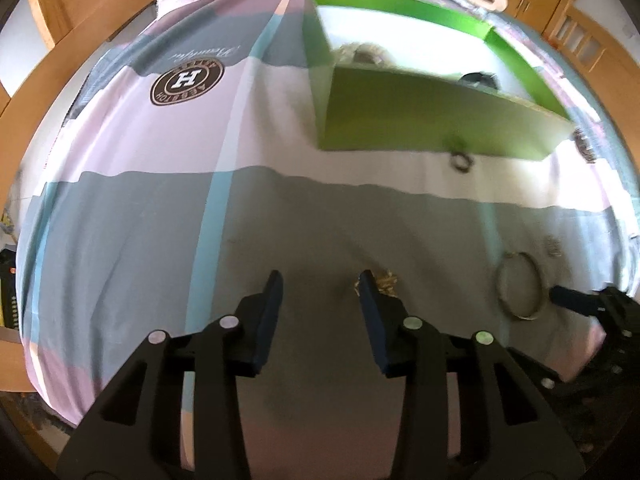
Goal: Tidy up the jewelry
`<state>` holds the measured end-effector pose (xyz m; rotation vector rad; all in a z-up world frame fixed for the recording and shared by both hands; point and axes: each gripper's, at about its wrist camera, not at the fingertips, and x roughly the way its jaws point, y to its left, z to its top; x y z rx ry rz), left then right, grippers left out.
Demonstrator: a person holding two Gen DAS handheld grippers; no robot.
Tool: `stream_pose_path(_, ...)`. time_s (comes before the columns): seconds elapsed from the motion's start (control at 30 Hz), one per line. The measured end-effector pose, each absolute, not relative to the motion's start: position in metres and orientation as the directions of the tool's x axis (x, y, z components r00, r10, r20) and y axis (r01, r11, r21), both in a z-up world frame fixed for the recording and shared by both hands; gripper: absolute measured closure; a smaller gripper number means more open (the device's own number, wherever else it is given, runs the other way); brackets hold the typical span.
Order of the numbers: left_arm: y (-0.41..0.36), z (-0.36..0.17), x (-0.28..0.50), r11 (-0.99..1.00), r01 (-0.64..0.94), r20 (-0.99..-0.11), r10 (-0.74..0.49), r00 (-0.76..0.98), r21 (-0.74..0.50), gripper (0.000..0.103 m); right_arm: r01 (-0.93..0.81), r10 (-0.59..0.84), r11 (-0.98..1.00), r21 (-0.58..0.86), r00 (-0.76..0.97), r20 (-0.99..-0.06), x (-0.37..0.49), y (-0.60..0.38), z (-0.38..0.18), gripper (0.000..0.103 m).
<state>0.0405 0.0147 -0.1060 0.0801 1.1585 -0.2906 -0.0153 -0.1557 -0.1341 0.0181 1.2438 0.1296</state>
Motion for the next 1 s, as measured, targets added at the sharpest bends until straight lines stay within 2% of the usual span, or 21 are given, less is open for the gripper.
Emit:
stream_pose_path(0.33,0.005,-0.093,0.021,0.928,0.335,-0.891,-0.284,0.356,-0.162,0.055,-0.076,0.097,0.994,0.077,0.318,-0.943,-0.013,-0.157,-0.135,0.017)
stream_pose_path(0.47,-0.011,-0.1,0.02,0.922,0.36,-0.9,-0.274,0.338,-0.145,0.054,-0.069,0.099,0.994,0.081,0.321,-0.942,-0.011,-0.158,-0.134,0.017)
stream_pose_path(0.5,-0.013,-0.103,0.021,0.924,0.357,-0.906,-0.265,0.331,-0.14,0.059,-0.071,0.093,0.995,0.074,0.324,-0.941,-0.009,-0.156,-0.133,0.017)
stream_pose_path(0.53,-0.015,-0.107,0.023,0.927,0.351,-0.912,-0.254,0.321,-0.135,0.068,-0.076,0.085,0.995,0.063,0.327,-0.941,-0.008,-0.155,-0.133,0.017)
stream_pose_path(0.57,-0.017,-0.11,0.024,0.928,0.347,-0.917,-0.249,0.313,-0.133,0.069,-0.082,0.072,0.995,0.048,0.33,-0.941,-0.005,-0.154,-0.133,0.017)
stream_pose_path(1.0,-0.022,-0.122,0.03,0.945,0.315,-0.935,-0.186,0.303,-0.085,0.069,-0.074,0.04,0.997,0.015,0.352,-0.935,0.012,-0.15,-0.139,0.017)
